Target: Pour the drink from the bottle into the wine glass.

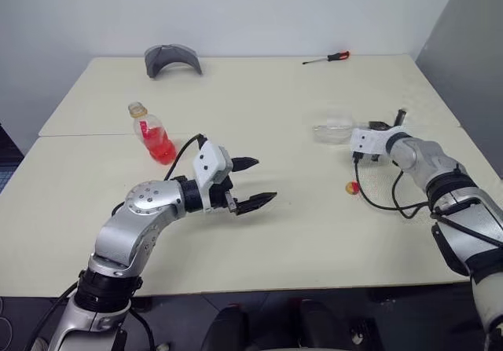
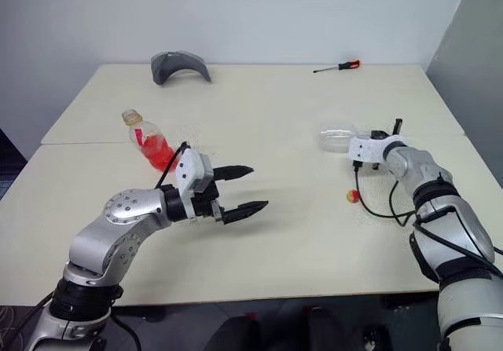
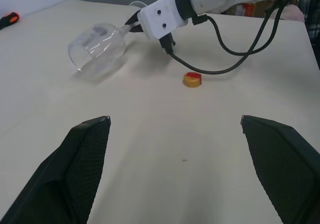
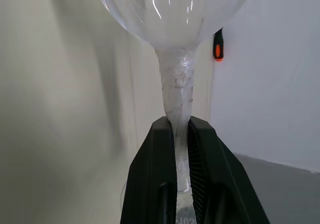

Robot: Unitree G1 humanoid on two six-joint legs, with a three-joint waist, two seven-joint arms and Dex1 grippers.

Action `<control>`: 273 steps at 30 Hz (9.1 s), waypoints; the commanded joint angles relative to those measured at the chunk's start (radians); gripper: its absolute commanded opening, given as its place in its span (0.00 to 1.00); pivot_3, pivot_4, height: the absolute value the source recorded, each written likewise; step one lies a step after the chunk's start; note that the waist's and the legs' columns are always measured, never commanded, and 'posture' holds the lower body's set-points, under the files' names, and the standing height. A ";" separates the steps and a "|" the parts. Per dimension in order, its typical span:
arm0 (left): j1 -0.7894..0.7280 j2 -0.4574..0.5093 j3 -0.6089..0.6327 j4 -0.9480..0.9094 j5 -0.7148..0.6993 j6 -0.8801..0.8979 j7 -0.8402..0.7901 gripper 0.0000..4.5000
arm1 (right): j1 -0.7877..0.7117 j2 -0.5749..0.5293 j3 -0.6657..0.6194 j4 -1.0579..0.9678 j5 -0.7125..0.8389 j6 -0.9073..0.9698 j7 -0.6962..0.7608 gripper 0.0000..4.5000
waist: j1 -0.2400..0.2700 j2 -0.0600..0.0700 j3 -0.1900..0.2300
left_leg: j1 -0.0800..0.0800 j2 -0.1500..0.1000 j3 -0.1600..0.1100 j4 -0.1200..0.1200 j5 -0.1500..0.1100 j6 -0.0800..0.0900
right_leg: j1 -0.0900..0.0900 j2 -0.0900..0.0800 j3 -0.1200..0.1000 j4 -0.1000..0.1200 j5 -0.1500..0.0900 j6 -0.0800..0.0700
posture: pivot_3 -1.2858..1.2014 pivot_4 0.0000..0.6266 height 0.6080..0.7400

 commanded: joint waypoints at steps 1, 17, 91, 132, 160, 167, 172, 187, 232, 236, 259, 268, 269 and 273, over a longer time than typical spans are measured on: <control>0.078 0.016 0.104 -0.098 -0.042 0.065 0.075 1.00 | -0.046 0.082 -0.113 -0.082 0.153 -0.104 0.023 0.02 | -0.016 0.000 0.000 | 0.000 0.001 0.000 0.000 0.000 0.000 | 0.000 0.000 0.000 0.000 0.000 0.000 | 0.52 0.24 1.00; 0.734 -0.232 0.482 -0.636 -0.138 0.213 0.532 1.00 | 0.102 0.717 -0.454 -0.433 0.853 0.321 0.453 0.02 | 0.023 -0.001 -0.001 | -0.001 -0.002 -0.005 0.000 -0.002 0.004 | 0.001 -0.002 -0.004 -0.001 0.000 0.000 | 0.52 0.24 1.00; 0.189 -0.207 0.390 0.010 0.238 -0.116 0.747 1.00 | 0.829 0.058 -0.362 -1.792 1.166 0.844 0.824 0.99 | 0.022 -0.006 0.005 | 0.030 0.000 -0.011 -0.019 -0.003 0.003 | 0.032 0.000 -0.011 -0.018 -0.004 -0.003 | 0.52 0.24 1.00; -0.191 -0.124 0.354 0.664 0.223 -0.337 0.486 1.00 | 0.789 0.059 -0.349 -1.792 1.171 0.854 0.739 0.99 | 0.041 -0.011 0.011 | 0.013 0.000 -0.015 -0.015 -0.001 -0.002 | 0.018 -0.001 -0.015 -0.017 -0.002 -0.002 | 0.52 0.24 1.00; -0.480 -0.138 0.295 1.216 0.292 -0.679 0.420 0.80 | 0.783 0.064 -0.364 -1.813 1.205 0.923 0.677 1.00 | 0.044 -0.012 0.011 | 0.012 -0.001 -0.015 -0.013 0.000 -0.002 | 0.017 -0.001 -0.016 -0.016 -0.002 -0.002 | 0.52 0.24 1.00; -0.477 -0.130 0.301 1.214 0.287 -0.685 0.411 0.37 | 0.786 0.068 -0.365 -1.799 1.194 0.913 0.675 1.00 | 0.044 -0.012 0.011 | 0.012 -0.001 -0.015 -0.013 0.000 -0.002 | 0.017 -0.001 -0.017 -0.016 -0.002 -0.002 | 0.52 0.24 1.00; -0.473 -0.135 0.295 1.192 0.289 -0.680 0.413 0.28 | 0.769 0.074 -0.361 -1.784 1.191 0.911 0.676 1.00 | 0.044 -0.012 0.011 | 0.012 -0.001 -0.015 -0.013 0.000 -0.002 | 0.017 -0.001 -0.017 -0.016 -0.002 -0.002 | 0.52 0.24 1.00; -0.462 0.017 0.146 0.919 0.363 -0.612 0.160 0.26 | 0.643 0.051 -0.364 -1.660 1.138 0.902 0.666 1.00 | 0.040 -0.012 0.011 | 0.012 -0.001 -0.015 -0.012 0.000 -0.002 | 0.017 -0.001 -0.016 -0.015 -0.002 -0.002 | 0.52 0.24 1.00; -1.031 0.138 -0.147 1.549 0.819 -1.329 0.087 0.25 | 0.272 0.327 -0.396 -1.357 1.127 0.937 0.562 1.00 | 0.001 -0.013 0.012 | -0.017 -0.003 -0.010 0.004 0.000 -0.003 | -0.020 -0.002 -0.010 0.012 -0.001 -0.003 | 0.52 0.24 1.00; -1.045 0.152 -0.168 1.555 0.855 -1.352 0.112 0.25 | 0.275 0.336 -0.395 -1.360 1.124 0.935 0.560 1.00 | -0.001 -0.013 0.012 | -0.017 -0.003 -0.010 0.004 0.000 -0.003 | -0.020 -0.002 -0.010 0.013 -0.001 -0.003 | 0.52 0.24 1.00; -1.099 0.182 -0.259 1.592 0.986 -1.442 0.219 0.25 | 0.281 0.351 -0.392 -1.359 1.109 0.924 0.565 1.00 | -0.007 -0.013 0.012 | -0.017 -0.003 -0.010 0.004 0.000 -0.003 | -0.021 -0.002 -0.010 0.014 -0.001 -0.002 | 0.52 0.24 1.00; -1.123 0.182 -0.282 1.601 1.017 -1.450 0.256 0.25 | 0.270 0.347 -0.397 -1.340 1.104 0.914 0.568 1.00 | -0.008 -0.013 0.012 | -0.017 -0.004 -0.010 0.004 0.000 -0.003 | -0.021 -0.002 -0.010 0.015 -0.001 -0.002 | 0.52 0.24 1.00; -1.125 0.183 -0.284 1.601 1.021 -1.452 0.261 0.25 | 0.269 0.347 -0.397 -1.340 1.105 0.914 0.568 1.00 | -0.008 -0.013 0.012 | -0.017 -0.004 -0.010 0.004 0.000 -0.003 | -0.021 -0.002 -0.010 0.015 -0.001 -0.002 | 0.52 0.24 1.00; -1.131 0.189 -0.297 1.601 1.041 -1.466 0.287 0.25 | 0.267 0.345 -0.396 -1.336 1.103 0.911 0.569 1.00 | -0.009 -0.013 0.012 | -0.017 -0.004 -0.010 0.004 0.000 -0.003 | -0.022 -0.002 -0.010 0.015 -0.001 -0.002 | 0.52 0.24 1.00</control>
